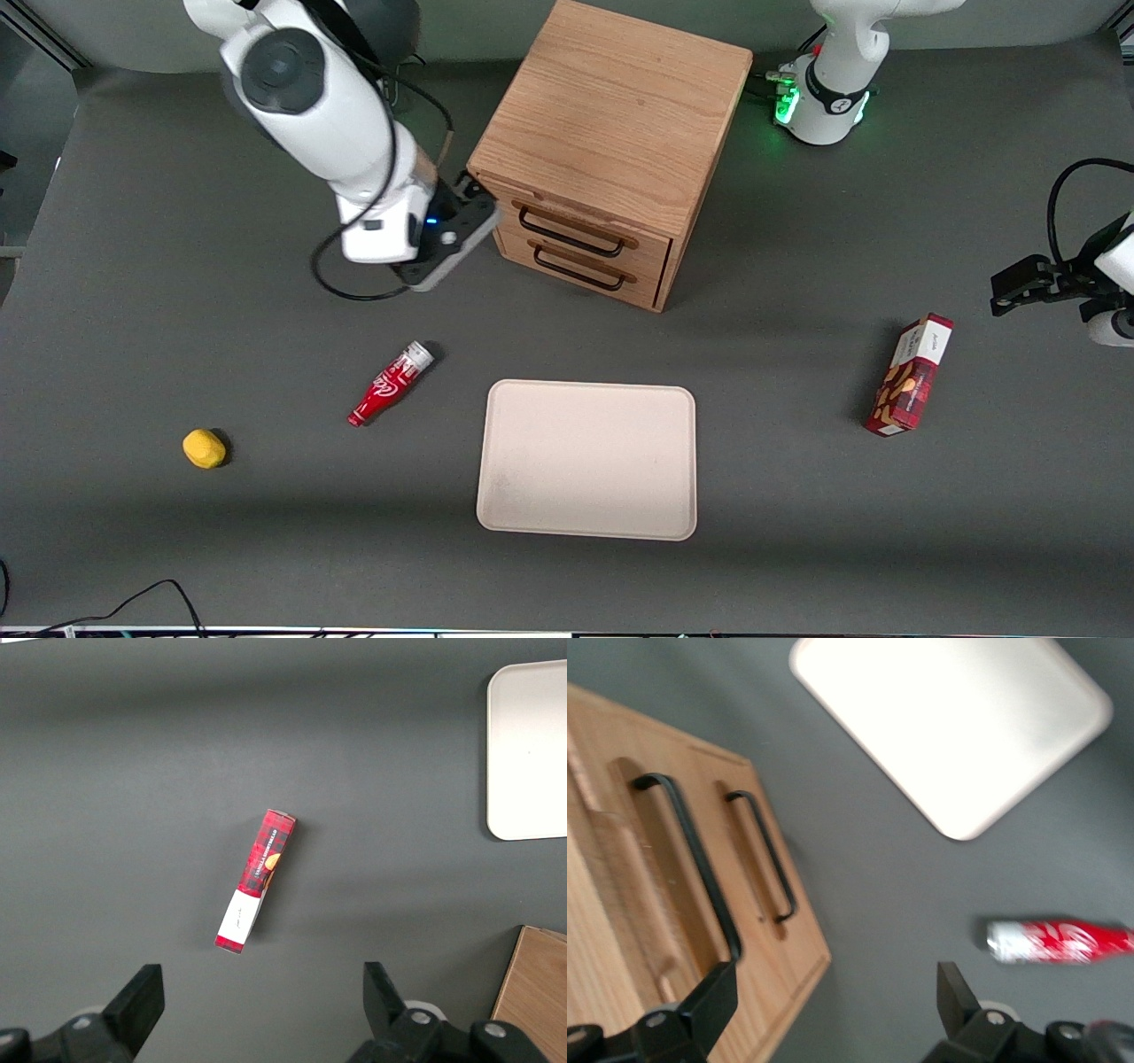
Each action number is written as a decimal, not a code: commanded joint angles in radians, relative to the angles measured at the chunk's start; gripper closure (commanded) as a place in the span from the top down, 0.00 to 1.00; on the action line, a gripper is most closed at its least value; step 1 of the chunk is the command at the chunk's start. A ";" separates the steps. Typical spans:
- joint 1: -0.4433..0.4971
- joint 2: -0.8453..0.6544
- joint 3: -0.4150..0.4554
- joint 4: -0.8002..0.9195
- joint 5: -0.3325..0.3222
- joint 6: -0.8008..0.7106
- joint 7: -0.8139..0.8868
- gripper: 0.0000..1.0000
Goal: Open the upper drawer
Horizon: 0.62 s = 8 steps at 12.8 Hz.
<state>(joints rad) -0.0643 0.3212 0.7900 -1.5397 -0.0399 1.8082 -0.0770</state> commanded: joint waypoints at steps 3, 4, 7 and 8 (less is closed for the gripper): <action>0.122 0.180 0.015 0.050 -0.078 0.055 -0.035 1.00; 0.135 0.194 0.015 0.049 -0.090 0.074 -0.033 1.00; 0.155 0.225 0.015 0.035 -0.121 0.111 -0.033 1.00; 0.171 0.233 0.014 0.035 -0.126 0.123 -0.032 1.00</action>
<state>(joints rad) 0.0800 0.5232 0.7984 -1.5300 -0.1351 1.9155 -0.0957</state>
